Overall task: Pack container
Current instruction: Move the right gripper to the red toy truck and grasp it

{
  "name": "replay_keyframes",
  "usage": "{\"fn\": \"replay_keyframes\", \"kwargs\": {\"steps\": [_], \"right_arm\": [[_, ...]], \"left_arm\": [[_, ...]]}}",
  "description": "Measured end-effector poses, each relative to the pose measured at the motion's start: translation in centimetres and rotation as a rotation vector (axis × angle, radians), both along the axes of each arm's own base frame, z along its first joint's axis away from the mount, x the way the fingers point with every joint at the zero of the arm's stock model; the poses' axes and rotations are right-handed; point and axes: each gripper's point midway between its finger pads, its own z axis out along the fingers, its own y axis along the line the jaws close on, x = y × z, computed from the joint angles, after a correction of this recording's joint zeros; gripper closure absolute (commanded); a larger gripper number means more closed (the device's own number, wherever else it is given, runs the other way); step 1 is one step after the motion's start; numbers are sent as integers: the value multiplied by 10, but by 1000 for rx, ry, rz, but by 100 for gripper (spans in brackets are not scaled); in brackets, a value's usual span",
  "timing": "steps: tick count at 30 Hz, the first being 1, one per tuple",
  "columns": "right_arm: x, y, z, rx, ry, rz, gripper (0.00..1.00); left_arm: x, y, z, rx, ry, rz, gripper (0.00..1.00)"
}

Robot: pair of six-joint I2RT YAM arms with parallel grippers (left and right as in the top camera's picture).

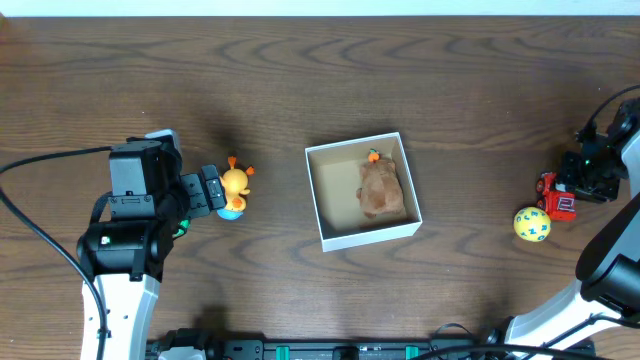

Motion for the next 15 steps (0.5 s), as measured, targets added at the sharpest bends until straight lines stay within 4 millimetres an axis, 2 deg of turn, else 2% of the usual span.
{"fn": "replay_keyframes", "kwargs": {"steps": [9,14,15], "right_arm": [[1,-1,0,-2,-5,-4,71],[2,-1,0,-4,-8,-4,90],[2,-1,0,-5,-9,-3,90]], "left_arm": [[0,0,0,0,0,0,2],[0,0,0,0,0,0,2],[0,0,0,0,0,0,2]]}}
